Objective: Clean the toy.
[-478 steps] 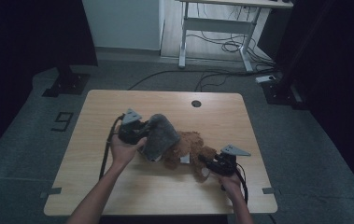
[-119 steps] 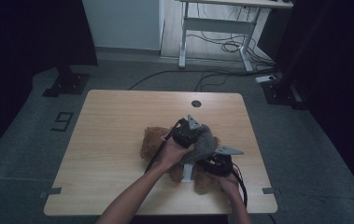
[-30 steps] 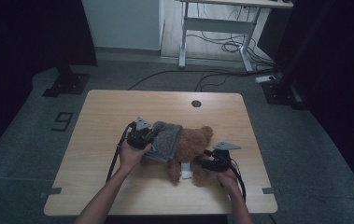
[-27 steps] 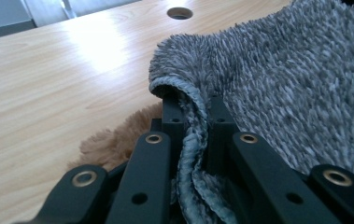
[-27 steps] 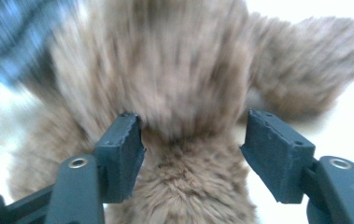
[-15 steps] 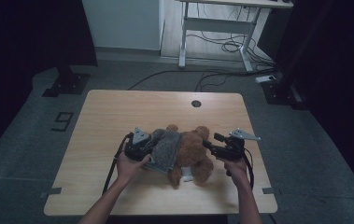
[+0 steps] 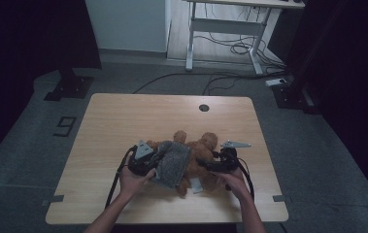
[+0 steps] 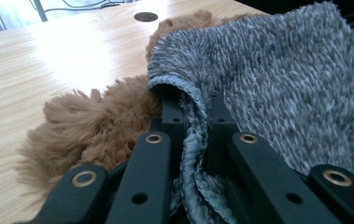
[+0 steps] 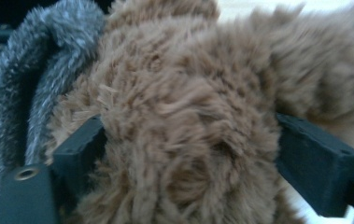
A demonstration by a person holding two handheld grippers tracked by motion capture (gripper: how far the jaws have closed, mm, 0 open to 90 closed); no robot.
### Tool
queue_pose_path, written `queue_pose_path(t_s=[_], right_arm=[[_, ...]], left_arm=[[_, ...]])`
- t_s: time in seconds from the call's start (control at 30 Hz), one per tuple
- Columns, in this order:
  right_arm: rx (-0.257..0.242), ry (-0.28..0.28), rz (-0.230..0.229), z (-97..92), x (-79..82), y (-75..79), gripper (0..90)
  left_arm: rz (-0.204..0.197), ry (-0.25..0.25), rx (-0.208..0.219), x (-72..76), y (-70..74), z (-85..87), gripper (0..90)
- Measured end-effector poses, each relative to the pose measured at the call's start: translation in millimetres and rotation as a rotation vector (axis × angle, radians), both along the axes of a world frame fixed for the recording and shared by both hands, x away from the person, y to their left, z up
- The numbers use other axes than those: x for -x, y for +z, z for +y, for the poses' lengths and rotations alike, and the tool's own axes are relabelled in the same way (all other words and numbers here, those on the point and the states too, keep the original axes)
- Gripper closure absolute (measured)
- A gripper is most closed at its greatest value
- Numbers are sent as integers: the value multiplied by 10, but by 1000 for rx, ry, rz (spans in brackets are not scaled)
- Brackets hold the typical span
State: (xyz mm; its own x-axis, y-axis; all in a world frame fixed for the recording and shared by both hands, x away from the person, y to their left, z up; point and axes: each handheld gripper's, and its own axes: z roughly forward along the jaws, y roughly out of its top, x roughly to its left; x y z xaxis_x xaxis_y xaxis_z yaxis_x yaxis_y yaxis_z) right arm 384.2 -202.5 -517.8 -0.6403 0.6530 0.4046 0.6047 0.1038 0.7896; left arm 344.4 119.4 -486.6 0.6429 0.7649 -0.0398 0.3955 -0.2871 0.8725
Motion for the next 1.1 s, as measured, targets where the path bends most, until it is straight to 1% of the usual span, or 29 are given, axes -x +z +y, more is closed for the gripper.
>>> queue_pose_path(t_s=[0.07,0.1,0.17,0.2,0.23,0.27,0.33,0.43,0.57,0.63,0.7,0.77,0.8,0.83,0.87,0.9,0.93,0.97,1.0,1.03,1.07,1.1], right_arm=[[-8,18,2,11,50,-34,237],[1,20,-7,15,75,-40,280],[9,33,-30,21,128,-44,396],[11,38,-42,20,152,-48,435],[4,30,-52,17,176,-54,470],[4,22,-62,16,189,-61,491],[5,9,-92,26,216,-73,523],[15,-14,-118,36,236,-55,570],[21,-9,-137,44,243,-30,611],[34,-16,-160,54,245,-13,618],[44,-33,-179,74,248,2,622],[61,-39,-196,88,251,14,623],[65,-42,-202,95,253,15,623],[67,-44,-205,98,256,16,623],[70,-45,-209,97,259,15,622],[69,-45,-213,98,262,14,622],[74,-45,-216,97,268,15,621],[78,-45,-219,98,275,15,620],[86,-46,-222,99,279,14,620],[98,-51,-223,100,280,5,620],[96,-55,-220,98,281,-7,620],[86,-57,-219,93,280,-15,620]], left_arm=[[-1,-4,5,34,-10,10,816],[-1,-6,7,46,-14,16,815],[2,-5,13,59,-14,15,815],[7,-4,17,58,-3,11,815],[10,-4,16,54,10,8,814],[15,-3,13,43,35,1,815],[25,0,19,3,120,-30,815],[21,-8,21,-62,250,-107,815],[-26,-26,31,-146,462,-317,815],[-44,-42,28,-206,575,-468,815],[-45,-62,27,-277,674,-663,815],[-25,-88,17,-362,728,-889,815],[-7,-101,6,-399,725,-1012,815],[3,-107,-20,-425,697,-1132,815],[8,-106,-58,-445,642,-1248,815],[20,-104,-98,-467,567,-1343,815],[43,-108,-134,-494,475,-1410,814],[57,-107,-166,-509,378,-1449,814],[49,-103,-176,-510,300,-1455,814],[43,-101,-161,-507,257,-1435,816],[46,-100,-146,-500,251,-1402,816],[45,-97,-140,-490,263,-1371,816]])
